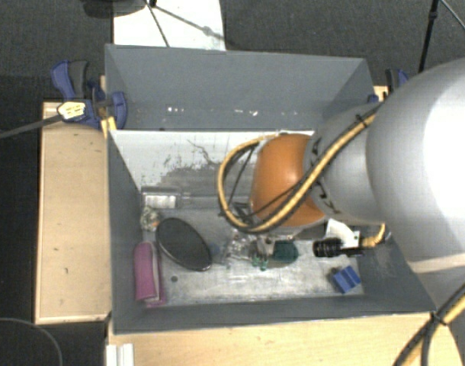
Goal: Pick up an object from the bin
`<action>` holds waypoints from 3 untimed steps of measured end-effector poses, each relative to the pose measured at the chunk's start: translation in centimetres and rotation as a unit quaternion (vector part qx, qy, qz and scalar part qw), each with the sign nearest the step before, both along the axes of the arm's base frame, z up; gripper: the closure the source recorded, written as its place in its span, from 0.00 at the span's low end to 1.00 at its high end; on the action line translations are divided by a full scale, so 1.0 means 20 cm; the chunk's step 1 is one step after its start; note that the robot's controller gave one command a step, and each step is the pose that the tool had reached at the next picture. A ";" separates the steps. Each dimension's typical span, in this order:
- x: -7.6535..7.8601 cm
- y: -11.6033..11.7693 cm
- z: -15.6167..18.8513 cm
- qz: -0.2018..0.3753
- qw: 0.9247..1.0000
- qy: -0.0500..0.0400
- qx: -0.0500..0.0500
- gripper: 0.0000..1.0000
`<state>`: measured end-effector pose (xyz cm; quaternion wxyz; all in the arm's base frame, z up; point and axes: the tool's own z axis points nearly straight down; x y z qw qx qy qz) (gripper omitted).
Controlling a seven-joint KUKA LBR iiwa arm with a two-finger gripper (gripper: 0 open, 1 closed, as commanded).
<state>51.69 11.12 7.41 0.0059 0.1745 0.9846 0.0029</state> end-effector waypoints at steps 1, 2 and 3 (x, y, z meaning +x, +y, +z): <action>-0.01 0.00 -0.01 0.000 1.000 0.003 -0.001 0.00; 0.00 0.00 0.00 -0.001 1.000 0.001 0.000 1.00; -0.01 0.00 -0.01 -0.002 1.000 0.003 -0.001 0.00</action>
Offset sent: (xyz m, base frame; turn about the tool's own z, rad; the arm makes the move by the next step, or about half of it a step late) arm 0.0000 0.0000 0.0000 0.0000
